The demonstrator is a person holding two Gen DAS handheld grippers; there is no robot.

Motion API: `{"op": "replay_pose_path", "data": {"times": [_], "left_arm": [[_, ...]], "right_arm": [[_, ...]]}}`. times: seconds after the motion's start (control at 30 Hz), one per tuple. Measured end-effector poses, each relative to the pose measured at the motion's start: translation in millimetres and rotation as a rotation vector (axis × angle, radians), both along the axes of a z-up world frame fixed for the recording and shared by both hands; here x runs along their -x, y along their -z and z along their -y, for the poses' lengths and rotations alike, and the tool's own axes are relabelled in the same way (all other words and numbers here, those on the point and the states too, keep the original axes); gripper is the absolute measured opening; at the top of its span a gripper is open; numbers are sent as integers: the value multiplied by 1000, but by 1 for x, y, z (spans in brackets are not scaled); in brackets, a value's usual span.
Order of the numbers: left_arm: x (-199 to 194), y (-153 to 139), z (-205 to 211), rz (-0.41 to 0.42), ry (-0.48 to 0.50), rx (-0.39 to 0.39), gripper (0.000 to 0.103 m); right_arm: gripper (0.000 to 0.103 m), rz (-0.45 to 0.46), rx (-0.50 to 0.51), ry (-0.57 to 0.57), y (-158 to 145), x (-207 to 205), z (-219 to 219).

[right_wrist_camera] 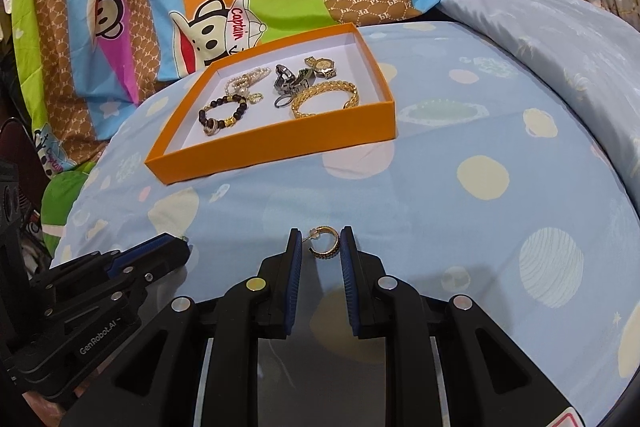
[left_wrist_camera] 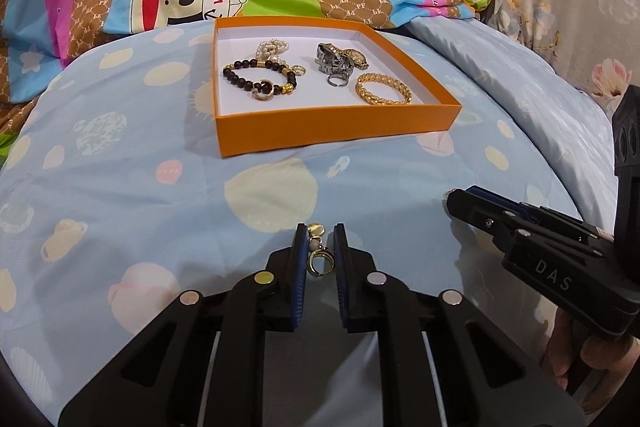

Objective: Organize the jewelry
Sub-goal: 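Lift both held earrings and carry them toward the orange box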

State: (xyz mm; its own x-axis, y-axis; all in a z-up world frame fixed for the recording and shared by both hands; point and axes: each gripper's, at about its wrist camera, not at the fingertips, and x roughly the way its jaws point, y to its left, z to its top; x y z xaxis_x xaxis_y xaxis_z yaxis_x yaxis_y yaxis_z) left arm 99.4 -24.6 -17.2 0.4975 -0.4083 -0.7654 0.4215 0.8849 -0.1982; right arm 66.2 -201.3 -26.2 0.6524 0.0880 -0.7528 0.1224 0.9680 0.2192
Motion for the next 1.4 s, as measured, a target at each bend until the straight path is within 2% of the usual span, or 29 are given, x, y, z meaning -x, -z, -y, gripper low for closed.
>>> {"op": "replay_pose_path", "data": {"times": [0.17,0.33,0.5,0.6,0.7,0.73,0.9,0.97,1.0,1.4], "left_arm": [[2,0,-4,-2,-11,10,13],[5,-2,-11,3,-37,22,14],[8,-1,-14,2,-35,15,18],[10,-1,-9,9,-18,0,25],[11,-1,-4,15,-10,-15,29],[11,-1,-4,16,-7,-18,28],[11,-1,-3,17,-5,-21,28],[11,0,-3,15,-6,-20,22],[11,0,-3,12,-4,-18,14],[36,-11,-9,10,18,6,13]], "right_arm": [[20,0,4,3,0,1,-1],[30,3,10,-4,-1,2,-3],[31,2,18,-3,0,1,-4],[30,2,20,-2,0,1,-5],[19,-1,24,-1,0,1,-5],[16,-2,21,-1,0,1,-5],[15,-1,18,-2,1,1,-4],[15,2,17,-3,0,3,-4],[15,3,17,-3,-1,4,-4],[15,33,17,-12,-18,31,-11]]}}
